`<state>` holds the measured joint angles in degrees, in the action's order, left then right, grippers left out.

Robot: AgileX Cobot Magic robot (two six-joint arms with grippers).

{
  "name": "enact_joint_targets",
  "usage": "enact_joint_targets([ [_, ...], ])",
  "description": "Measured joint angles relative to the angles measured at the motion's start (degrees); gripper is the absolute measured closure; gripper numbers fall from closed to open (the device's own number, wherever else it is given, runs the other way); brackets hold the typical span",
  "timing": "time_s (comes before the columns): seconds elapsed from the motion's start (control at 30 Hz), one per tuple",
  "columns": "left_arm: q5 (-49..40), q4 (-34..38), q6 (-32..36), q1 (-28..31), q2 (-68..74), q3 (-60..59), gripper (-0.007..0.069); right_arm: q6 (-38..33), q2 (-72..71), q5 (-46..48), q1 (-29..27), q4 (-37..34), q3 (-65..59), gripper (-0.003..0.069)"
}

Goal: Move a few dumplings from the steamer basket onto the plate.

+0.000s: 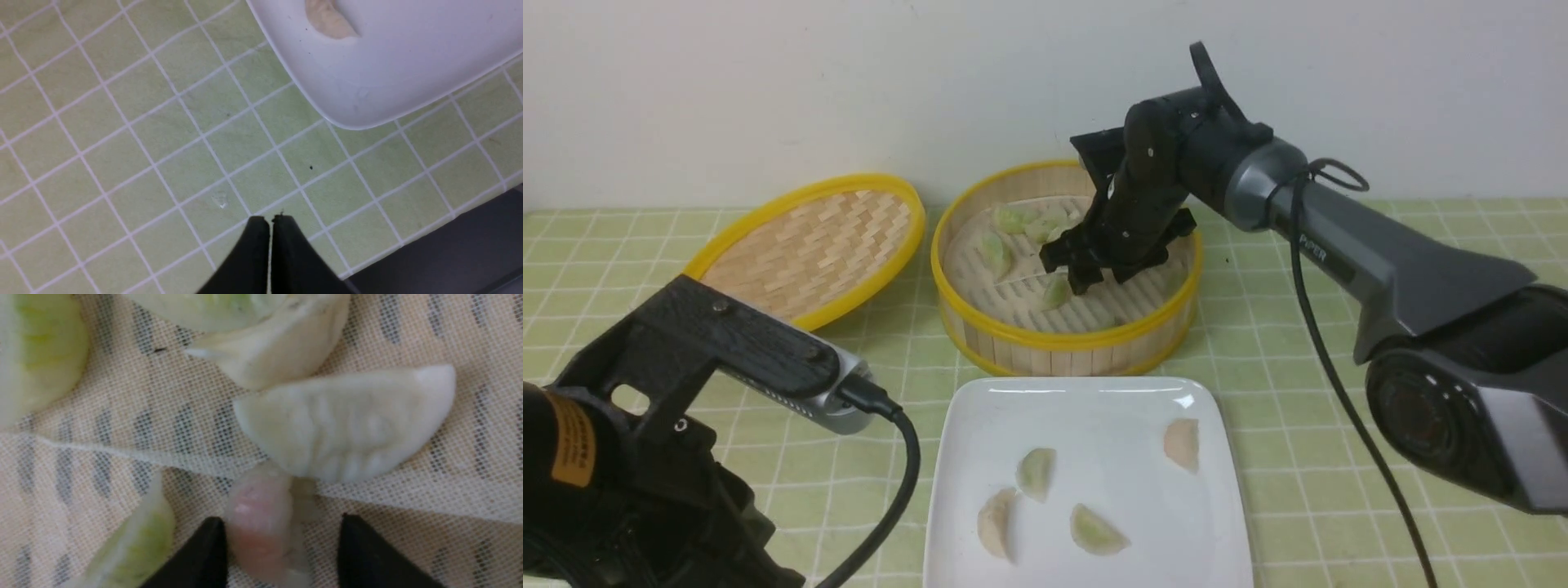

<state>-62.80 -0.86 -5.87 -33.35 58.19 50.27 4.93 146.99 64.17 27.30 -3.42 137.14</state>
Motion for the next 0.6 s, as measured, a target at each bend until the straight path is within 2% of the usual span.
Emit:
enact_joint_targets([
  [0.1, 0.00, -0.20, 0.00, 0.00, 0.00, 0.00, 0.0631, -0.23, 0.07, 0.25, -0.10, 1.32, 0.25, 0.0499],
  [0.3, 0.00, -0.43, 0.00, 0.00, 0.00, 0.00, 0.0631, -0.29, -0.18, 6.66, -0.05, 0.85, 4.15, 0.0497],
  [0.43, 0.33, -0.55, 0.00, 0.00, -0.07, 0.00, 0.0631, -1.02, -5.71, 7.27, -0.05, -3.35, 3.63, 0.0497],
  [0.53, 0.33, -0.55, 0.00, 0.00, -0.07, 0.00, 0.0631, -1.86, -11.79, 7.09, 0.12, -7.86, -1.47, 0.0497],
  [0.6, 0.25, -0.55, 0.00, 0.00, -0.09, 0.00, 0.0631, -2.77, -18.61, 6.89, 0.86, -10.02, -10.50, 0.0497],
])
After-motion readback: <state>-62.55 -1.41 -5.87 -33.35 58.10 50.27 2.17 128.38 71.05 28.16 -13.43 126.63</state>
